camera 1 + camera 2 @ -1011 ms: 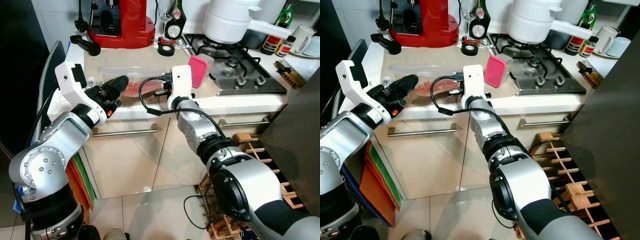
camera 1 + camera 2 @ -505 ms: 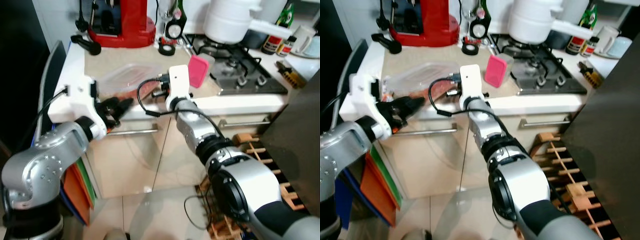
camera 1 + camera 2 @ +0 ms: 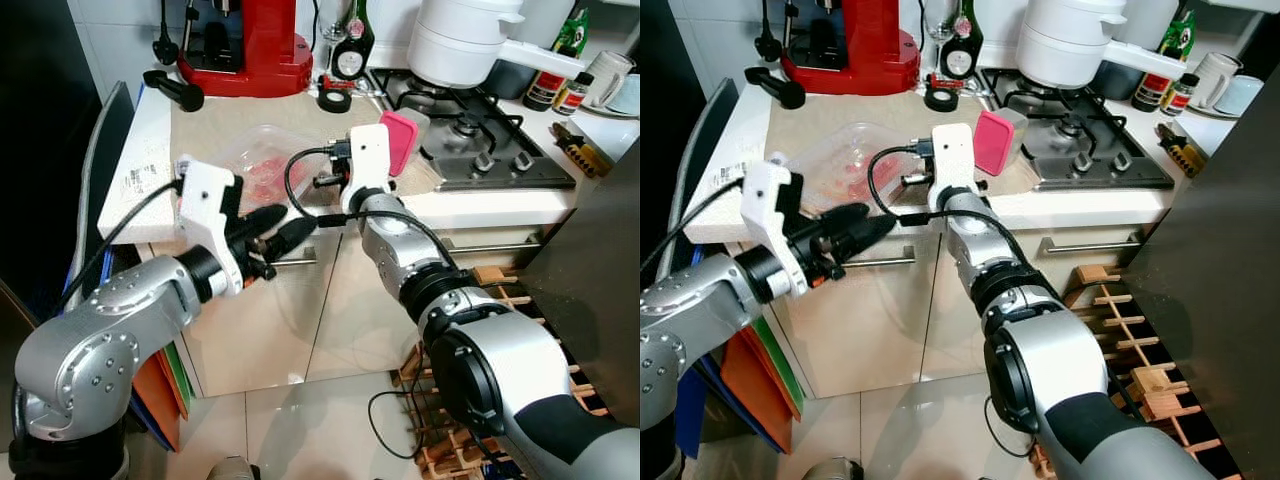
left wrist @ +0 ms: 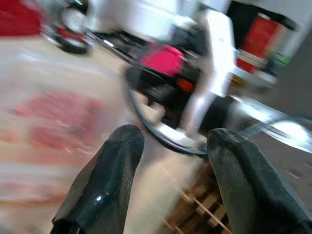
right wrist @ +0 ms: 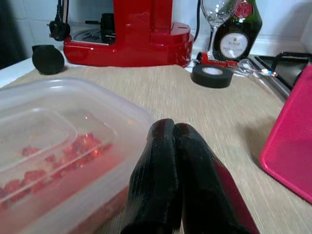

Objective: Restocking fridge

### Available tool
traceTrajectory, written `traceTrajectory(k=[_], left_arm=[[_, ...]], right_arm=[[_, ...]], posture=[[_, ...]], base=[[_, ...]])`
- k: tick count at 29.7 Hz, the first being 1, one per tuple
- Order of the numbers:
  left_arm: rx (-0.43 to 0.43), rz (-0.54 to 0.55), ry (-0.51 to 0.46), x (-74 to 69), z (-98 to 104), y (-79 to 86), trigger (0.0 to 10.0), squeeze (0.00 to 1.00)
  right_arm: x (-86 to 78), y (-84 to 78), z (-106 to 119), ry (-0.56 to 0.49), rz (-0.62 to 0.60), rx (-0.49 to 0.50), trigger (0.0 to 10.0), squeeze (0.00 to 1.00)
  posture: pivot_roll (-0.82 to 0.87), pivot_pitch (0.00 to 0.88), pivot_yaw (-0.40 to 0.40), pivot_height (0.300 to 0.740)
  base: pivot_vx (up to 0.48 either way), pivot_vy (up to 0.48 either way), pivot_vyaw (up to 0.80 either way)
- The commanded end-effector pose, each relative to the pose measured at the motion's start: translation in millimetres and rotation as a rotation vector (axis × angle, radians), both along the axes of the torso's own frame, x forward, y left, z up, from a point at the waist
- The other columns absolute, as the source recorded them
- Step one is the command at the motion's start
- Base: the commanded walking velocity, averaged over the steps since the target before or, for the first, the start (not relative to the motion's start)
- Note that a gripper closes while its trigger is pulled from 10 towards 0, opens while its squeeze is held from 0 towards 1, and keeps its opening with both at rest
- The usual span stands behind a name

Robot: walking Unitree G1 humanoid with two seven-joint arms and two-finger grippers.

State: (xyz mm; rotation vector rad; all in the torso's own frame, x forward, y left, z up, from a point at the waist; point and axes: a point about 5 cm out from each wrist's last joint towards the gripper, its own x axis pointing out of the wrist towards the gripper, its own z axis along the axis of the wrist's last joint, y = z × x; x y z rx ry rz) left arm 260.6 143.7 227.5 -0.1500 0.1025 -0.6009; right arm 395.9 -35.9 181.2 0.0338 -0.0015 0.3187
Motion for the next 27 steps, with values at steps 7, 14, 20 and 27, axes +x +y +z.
traceTrajectory(k=[7, 14, 20, 27], left_arm=[[0.069, 0.173, -0.119, 8.1, 8, 15.0, 10.0, 0.00], [0.065, 0.192, -0.129, 11.4, 2, 12.9, 10.0, 0.00], [-0.006, 0.268, -0.033, 8.5, -8, 25.8, 10.0, 0.00], [-0.011, 0.392, -0.118, 8.7, 5, 49.8, 10.0, 1.00]], right_arm=[[3.5, -16.0, 22, -0.170, -0.045, 0.027, 10.0, 0.00], [-11.9, -32.2, 11, -0.260, -0.086, 0.044, 10.0, 0.00], [-45.8, -50.7, 2, -0.331, -0.132, 0.038, 10.0, 0.00], [-75.2, -68.3, -2, -0.350, -0.154, 0.036, 10.0, 0.00]], posture=[[0.21, 0.024, -0.093, 0.740], [0.17, 0.004, -0.091, 0.740], [0.15, 0.000, -0.087, 0.740], [0.17, 0.000, -0.107, 0.740]], base=[[0.000, 0.000, 0.00], [0.000, 0.000, 0.00], [0.000, 0.000, 0.00], [0.000, 0.000, 0.00]])
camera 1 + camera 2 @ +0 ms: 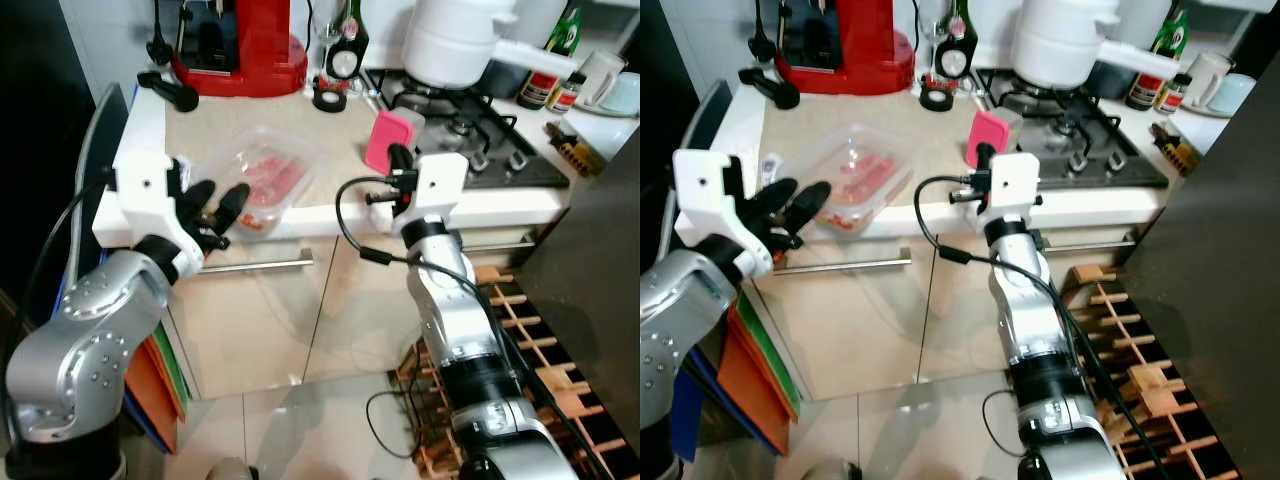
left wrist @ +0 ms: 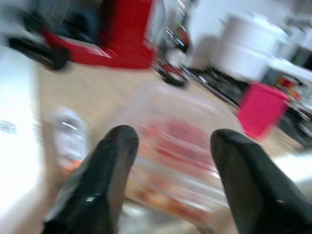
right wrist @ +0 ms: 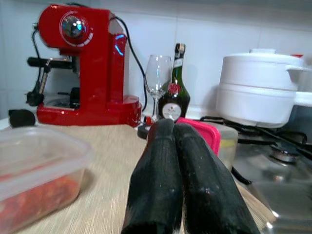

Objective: Restocking fridge

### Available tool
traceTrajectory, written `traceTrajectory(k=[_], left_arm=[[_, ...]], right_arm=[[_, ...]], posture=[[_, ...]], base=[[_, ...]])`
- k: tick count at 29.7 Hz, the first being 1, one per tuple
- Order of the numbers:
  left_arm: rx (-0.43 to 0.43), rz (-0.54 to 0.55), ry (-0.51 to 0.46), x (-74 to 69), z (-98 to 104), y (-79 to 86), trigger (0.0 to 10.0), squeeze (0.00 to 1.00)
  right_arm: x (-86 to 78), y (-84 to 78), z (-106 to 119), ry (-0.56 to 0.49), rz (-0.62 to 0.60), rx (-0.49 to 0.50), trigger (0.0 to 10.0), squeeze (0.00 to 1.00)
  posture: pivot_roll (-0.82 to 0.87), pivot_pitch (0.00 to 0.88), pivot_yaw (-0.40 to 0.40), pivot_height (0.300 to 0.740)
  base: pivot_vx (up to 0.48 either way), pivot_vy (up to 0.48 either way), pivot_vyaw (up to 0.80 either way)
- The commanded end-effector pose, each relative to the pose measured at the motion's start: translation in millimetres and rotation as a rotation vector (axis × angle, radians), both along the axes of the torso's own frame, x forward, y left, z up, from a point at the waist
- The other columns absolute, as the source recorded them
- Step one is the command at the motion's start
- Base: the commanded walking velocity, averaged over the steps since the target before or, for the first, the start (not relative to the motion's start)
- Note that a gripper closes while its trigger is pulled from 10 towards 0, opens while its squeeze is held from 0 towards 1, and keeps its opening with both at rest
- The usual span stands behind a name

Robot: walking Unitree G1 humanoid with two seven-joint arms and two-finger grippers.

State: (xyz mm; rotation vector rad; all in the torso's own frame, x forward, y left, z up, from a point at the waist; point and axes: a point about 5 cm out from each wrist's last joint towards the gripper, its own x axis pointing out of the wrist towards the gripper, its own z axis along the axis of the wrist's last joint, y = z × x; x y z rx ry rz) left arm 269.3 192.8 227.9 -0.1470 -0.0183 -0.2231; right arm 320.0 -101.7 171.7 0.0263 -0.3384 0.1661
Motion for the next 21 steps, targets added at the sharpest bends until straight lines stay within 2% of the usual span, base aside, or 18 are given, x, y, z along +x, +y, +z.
traceTrajectory(k=[1, 2, 5, 7, 8, 11, 13, 17, 21], left_arm=[[0.017, 0.005, -0.041, 1.6, 7, 0.1, 10.0, 1.00], [0.017, 0.005, -0.041, 1.6, 7, 0.1, 10.0, 1.00], [0.006, -0.006, -0.012, -2.7, -2, -7.6, 10.0, 1.00], [-0.031, -0.018, 0.012, -6.1, -7, -12.7, 10.0, 1.00], [-0.031, -0.018, 0.012, -6.1, -7, -12.7, 10.0, 1.00], [-0.154, -0.052, 0.058, -9.8, -14, -24.1, 10.0, 1.00], [-0.202, -0.070, 0.081, -10.2, -18, -32.1, 10.0, 1.00], [-0.202, -0.046, 0.086, -6.7, -20, -32.9, 10.0, 1.00], [-0.204, 0.039, 0.048, -1.3, -8, -18.1, 10.0, 1.00]], right_arm=[[-11.2, -17.2, 4, -0.016, -0.024, -0.018, 10.0, 0.00], [-11.2, -17.2, 4, -0.016, -0.024, -0.018, 10.0, 0.00], [-32.1, -40.9, -7, 0.025, -0.065, -0.059, 10.0, 0.00], [-41.1, -49.3, -14, 0.043, -0.080, -0.110, 10.0, 0.00], [-41.1, -49.3, -14, 0.043, -0.080, -0.110, 10.0, 0.00], [-52.6, -53.1, -23, 0.072, -0.081, -0.171, 10.0, 0.00], [-55.8, -51.7, -27, 0.089, -0.074, -0.189, 10.0, 0.00], [-52.2, -47.6, -25, 0.094, -0.063, -0.189, 10.0, 0.00], [-46.2, -42.3, -22, 0.092, -0.049, -0.182, 10.0, 0.00]], posture=[[0.17, 0.000, -0.112, 0.740], [0.17, 0.000, -0.112, 0.740], [0.15, 0.000, -0.113, 0.740], [0.14, 0.000, -0.115, 0.740], [0.14, 0.000, -0.115, 0.740], [0.13, 0.000, -0.114, 0.740], [0.13, 0.000, -0.118, 0.740], [0.14, 0.000, -0.120, 0.740], [0.15, 0.000, -0.122, 0.740]], base=[[0.000, 0.000, 0.00], [0.000, 0.000, 0.00], [0.000, 0.000, 0.00], [0.000, 0.000, 0.00], [0.000, 0.000, 0.00], [0.000, 0.000, 0.00], [0.000, 0.000, 0.00], [0.000, 0.000, 0.00], [0.000, 0.000, 0.00]])
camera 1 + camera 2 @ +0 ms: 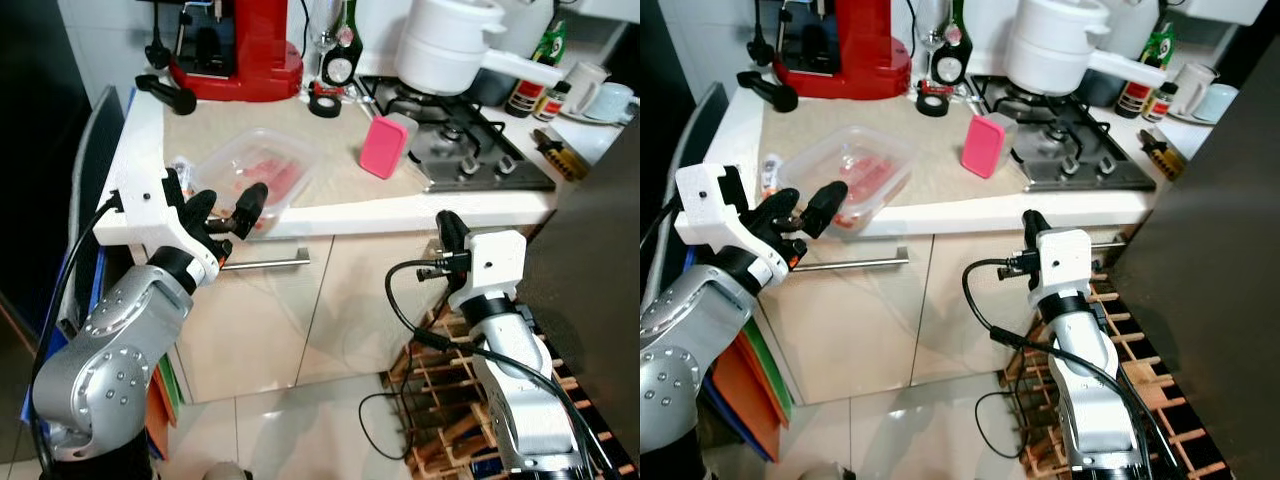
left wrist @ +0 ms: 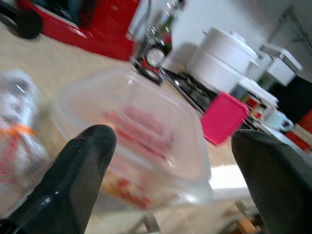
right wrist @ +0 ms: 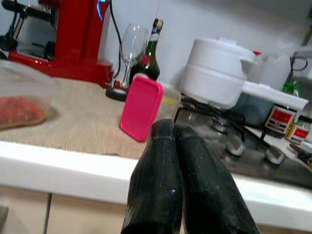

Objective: Restocking fridge

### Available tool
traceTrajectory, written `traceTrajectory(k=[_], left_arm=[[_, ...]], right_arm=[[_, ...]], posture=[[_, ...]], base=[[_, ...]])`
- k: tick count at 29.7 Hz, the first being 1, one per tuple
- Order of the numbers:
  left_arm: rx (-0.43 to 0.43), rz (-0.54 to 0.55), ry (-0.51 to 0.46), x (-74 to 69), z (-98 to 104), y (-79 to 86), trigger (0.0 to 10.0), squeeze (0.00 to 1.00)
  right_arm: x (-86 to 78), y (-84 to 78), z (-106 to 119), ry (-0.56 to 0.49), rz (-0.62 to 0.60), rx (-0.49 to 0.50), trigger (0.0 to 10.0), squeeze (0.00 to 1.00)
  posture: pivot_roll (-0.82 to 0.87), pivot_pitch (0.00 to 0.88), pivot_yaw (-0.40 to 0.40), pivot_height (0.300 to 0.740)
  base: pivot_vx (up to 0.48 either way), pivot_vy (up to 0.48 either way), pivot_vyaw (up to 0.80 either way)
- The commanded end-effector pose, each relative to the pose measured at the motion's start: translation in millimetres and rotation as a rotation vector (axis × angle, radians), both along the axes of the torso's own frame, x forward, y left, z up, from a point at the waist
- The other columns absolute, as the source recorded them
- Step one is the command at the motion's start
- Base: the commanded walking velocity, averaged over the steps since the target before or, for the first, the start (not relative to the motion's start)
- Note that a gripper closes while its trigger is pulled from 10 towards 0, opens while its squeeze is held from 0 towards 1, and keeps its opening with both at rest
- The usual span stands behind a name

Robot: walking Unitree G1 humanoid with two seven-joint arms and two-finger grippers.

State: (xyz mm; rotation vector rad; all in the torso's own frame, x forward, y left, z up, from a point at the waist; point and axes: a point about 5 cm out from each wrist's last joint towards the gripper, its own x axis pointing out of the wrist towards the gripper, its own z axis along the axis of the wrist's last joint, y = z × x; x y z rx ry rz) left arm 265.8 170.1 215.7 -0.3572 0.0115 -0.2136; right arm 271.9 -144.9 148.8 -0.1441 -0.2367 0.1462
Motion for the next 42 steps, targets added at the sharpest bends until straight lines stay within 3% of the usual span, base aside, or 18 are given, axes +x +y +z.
traceTrajectory(k=[1, 10, 13, 16, 23, 26, 27, 34, 38, 42], left_arm=[[0.000, 0.040, -0.002, 2.1, 5, 5.7, 10.0, 1.00], [0.009, 0.080, 0.013, -0.9, 11, 13.0, 10.0, 1.00], [-0.060, 0.039, 0.184, -4.5, -16, 11.3, 10.0, 1.00], [-0.132, 0.026, 0.263, -5.6, -26, 4.9, 10.0, 1.00], [-0.180, 0.035, 0.287, 1.6, -22, -2.4, 10.0, 1.00], [-0.246, 0.016, 0.250, 4.8, -13, -7.5, 10.0, 1.00], [-0.275, 0.003, 0.227, 6.3, -7, -9.6, 10.0, 0.00], [-0.322, -0.030, 0.221, 10.4, -2, -12.3, 10.0, 0.00], [-0.407, -0.040, 0.298, 12.1, -9, -17.7, 10.0, 0.00], [-0.405, -0.020, 0.367, 9.1, -20, -18.1, 10.0, 0.00]], right_arm=[[2.1, 1.6, 1, 0.006, 0.000, -0.009, 10.0, 0.00], [5.1, 8.4, -1, 0.026, 0.029, -0.001, 10.0, 0.00], [7.9, 10.0, 1, 0.023, 0.036, 0.017, 10.0, 0.00], [8.5, 8.9, 4, 0.013, 0.036, 0.022, 10.0, 0.00], [11.3, 13.5, 7, 0.000, 0.059, 0.019, 10.0, 0.00], [12.8, 13.1, 8, -0.002, 0.058, 0.020, 10.0, 0.00], [12.4, 12.8, 8, -0.004, 0.057, 0.020, 10.0, 0.00], [10.0, 13.1, 7, -0.002, 0.051, 0.024, 10.0, 0.00], [8.6, 12.9, 7, 0.001, 0.047, 0.024, 10.0, 0.00], [7.1, 12.5, 6, 0.005, 0.046, 0.021, 10.0, 0.00]], posture=[[0.15, 0.000, -0.122, 0.740], [0.18, 0.000, -0.131, 0.740], [0.18, 0.000, -0.127, 0.740], [0.17, 0.000, -0.129, 0.740], [0.17, 0.000, -0.132, 0.740], [0.16, 0.000, -0.127, 0.740], [0.16, 0.000, -0.123, 0.740], [0.14, 0.000, -0.111, 0.740], [0.13, 0.000, -0.105, 0.740], [0.13, 0.000, -0.105, 0.740]], base=[[0.000, 0.000, 0.00], [0.000, 0.000, 0.00], [0.000, 0.000, 0.00], [0.000, 0.000, 0.00], [0.000, 0.000, 0.00], [0.000, 0.000, 0.00], [0.000, 0.000, 0.00], [0.000, 0.000, 0.00], [0.000, 0.000, 0.00], [0.000, 0.000, 0.00]])
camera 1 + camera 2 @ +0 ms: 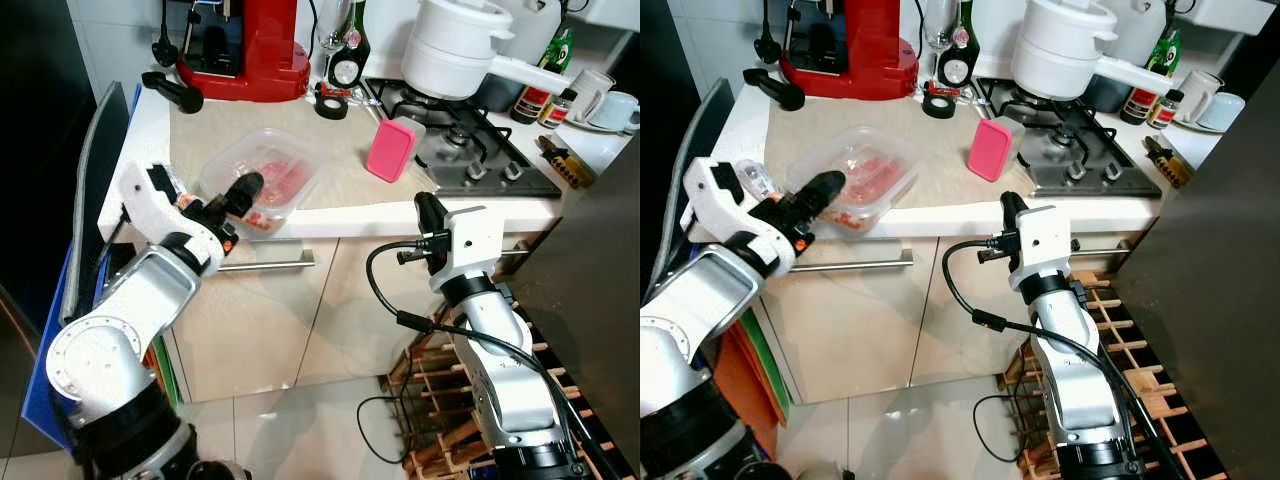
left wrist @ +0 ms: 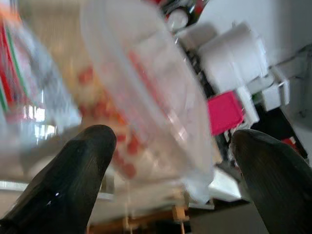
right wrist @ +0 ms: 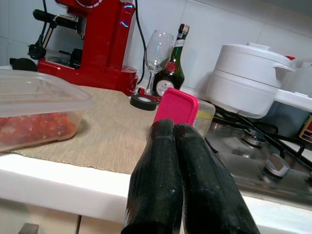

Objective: Restocking fridge

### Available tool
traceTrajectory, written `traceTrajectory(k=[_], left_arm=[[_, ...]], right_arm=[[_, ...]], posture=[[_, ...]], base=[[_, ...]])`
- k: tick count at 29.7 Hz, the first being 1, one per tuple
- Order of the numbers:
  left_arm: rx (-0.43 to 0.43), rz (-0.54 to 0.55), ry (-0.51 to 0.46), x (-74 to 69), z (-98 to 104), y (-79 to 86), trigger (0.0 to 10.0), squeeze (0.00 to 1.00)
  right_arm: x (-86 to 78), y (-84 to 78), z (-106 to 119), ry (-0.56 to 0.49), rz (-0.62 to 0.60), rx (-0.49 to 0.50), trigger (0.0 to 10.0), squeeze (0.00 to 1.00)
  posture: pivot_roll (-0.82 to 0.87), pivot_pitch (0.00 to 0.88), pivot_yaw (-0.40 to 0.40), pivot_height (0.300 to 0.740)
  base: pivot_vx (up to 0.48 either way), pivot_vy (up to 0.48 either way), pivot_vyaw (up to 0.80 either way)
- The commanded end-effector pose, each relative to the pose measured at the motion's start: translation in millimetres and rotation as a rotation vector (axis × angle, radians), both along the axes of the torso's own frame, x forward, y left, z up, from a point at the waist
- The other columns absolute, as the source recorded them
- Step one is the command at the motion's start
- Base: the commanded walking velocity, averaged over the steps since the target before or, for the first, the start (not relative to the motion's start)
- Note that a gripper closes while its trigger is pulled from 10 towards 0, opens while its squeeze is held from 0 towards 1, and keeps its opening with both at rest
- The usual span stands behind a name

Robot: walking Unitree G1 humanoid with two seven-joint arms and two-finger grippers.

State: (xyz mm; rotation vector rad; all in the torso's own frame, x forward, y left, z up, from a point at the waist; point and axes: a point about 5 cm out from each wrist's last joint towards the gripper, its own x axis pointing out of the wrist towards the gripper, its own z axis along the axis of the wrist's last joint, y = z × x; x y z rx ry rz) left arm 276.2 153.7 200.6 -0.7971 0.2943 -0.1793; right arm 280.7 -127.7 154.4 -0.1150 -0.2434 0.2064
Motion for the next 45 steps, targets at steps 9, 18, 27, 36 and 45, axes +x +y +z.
traceTrajectory(k=[9, 18, 27, 36, 45], left_arm=[[0.008, 0.007, 0.061, -4.1, -5, 1.3, 10.0, 0.00], [-0.091, 0.032, 0.053, 2.3, -9, -5.7, 10.0, 0.00], [-0.113, 0.036, 0.081, 9.7, -18, -11.0, 10.0, 0.00], [-0.080, 0.012, 0.034, 26.8, -17, -17.6, 10.0, 0.00], [-0.041, 0.011, -0.002, 39.0, -14, -19.8, 9.6, 0.00]], right_arm=[[-1.4, -2.7, -1, 0.014, -0.004, -0.007, 10.0, 0.00], [-1.5, 0.0, 0, 0.014, 0.006, -0.007, 10.0, 0.00], [-2.0, 0.9, 1, 0.014, 0.005, -0.006, 10.0, 0.00], [-3.4, 1.7, 1, 0.016, -0.003, 0.002, 10.0, 0.00], [-3.3, 1.0, 1, 0.017, -0.007, 0.001, 10.0, 0.00]], posture=[[0.14, 0.000, -0.115, 0.740], [0.13, 0.000, -0.117, 0.740], [0.11, 0.000, -0.112, 0.740], [0.10, 0.000, -0.105, 0.740], [0.10, 0.000, -0.109, 0.740]], base=[[0.000, 0.000, 0.00], [0.000, 0.000, 0.00], [0.000, 0.000, 0.00], [0.000, 0.000, 0.00], [0.000, 0.000, 0.00]])
